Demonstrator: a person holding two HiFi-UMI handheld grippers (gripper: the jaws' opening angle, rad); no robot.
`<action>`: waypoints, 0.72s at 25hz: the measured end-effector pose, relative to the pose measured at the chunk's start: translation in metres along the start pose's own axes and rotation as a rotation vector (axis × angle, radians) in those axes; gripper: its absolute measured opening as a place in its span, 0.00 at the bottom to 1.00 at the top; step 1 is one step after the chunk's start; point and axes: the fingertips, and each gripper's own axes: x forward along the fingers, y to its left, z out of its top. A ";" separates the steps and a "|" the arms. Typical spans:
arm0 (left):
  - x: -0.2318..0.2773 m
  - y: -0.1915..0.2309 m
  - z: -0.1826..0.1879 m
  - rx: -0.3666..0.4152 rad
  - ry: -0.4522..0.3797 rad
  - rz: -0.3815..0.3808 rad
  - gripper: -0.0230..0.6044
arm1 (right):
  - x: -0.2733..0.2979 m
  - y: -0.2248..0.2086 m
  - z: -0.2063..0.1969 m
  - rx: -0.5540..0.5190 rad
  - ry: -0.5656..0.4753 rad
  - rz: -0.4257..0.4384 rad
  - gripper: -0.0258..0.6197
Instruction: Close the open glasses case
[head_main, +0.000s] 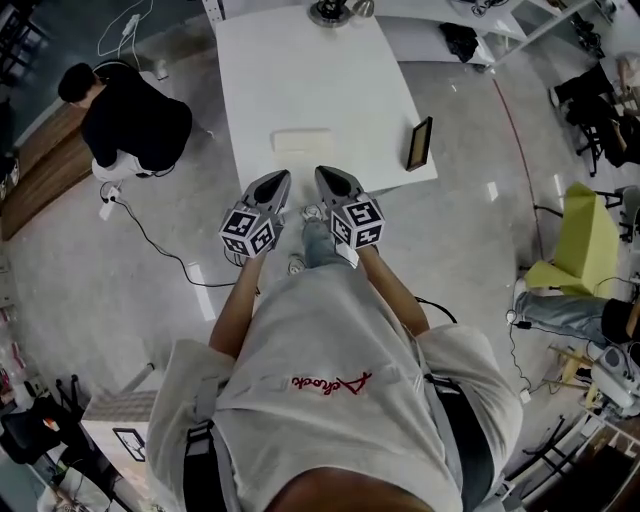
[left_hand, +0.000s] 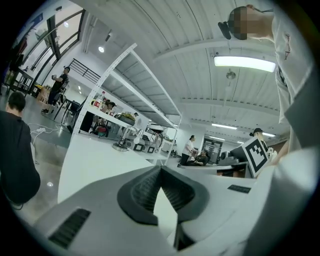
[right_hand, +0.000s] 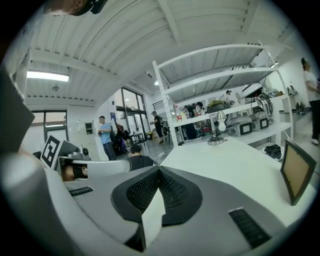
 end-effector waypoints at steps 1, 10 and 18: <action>-0.001 -0.005 0.000 0.002 0.001 -0.005 0.07 | -0.005 0.001 0.001 -0.003 -0.001 -0.003 0.06; -0.017 -0.036 -0.009 0.019 0.001 -0.011 0.07 | -0.045 0.016 0.000 -0.003 -0.034 -0.015 0.06; -0.022 -0.058 -0.004 0.041 -0.013 0.016 0.07 | -0.066 0.016 0.013 -0.023 -0.061 0.017 0.06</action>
